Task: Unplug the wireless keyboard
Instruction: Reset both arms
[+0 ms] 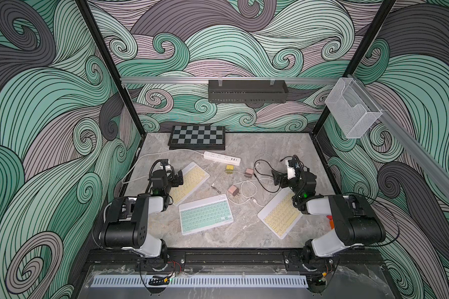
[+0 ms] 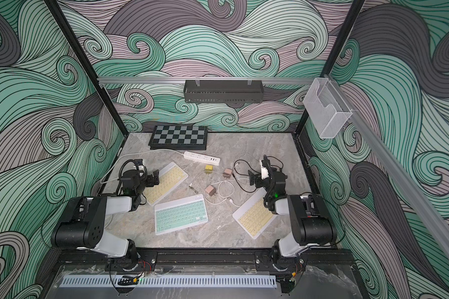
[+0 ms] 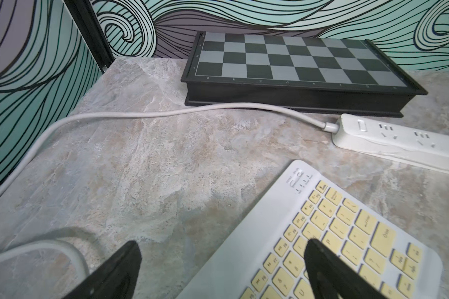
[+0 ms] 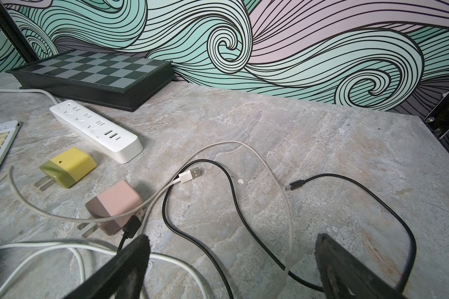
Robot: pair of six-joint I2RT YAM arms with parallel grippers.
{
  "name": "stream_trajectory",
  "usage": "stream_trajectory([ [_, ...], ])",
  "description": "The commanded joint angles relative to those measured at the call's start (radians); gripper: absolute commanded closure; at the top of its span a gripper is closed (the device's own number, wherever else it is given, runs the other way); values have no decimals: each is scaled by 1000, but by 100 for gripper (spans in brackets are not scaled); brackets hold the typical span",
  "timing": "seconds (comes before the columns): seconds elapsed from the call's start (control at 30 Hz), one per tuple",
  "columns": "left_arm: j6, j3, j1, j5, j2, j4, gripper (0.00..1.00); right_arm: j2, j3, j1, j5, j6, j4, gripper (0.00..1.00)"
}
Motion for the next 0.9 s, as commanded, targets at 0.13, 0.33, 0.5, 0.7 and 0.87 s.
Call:
stream_trajectory([
  [0.13,-25,48,40,50,17,-47,1,5,-9,-7,-20,-22,27,1],
  [0.33,-32,49,32,9,15,-53,1,4,-9,-8,-20,-22,25,1],
  [0.5,-32,48,32,8,15,-53,1,5,-10,-8,-21,-22,28,1],
  [0.7,-32,51,33,8,16,-54,1,5,-10,-7,-22,-22,28,1],
  [0.87,-31,51,32,8,17,-54,2,6,-11,-8,-21,-21,28,1],
])
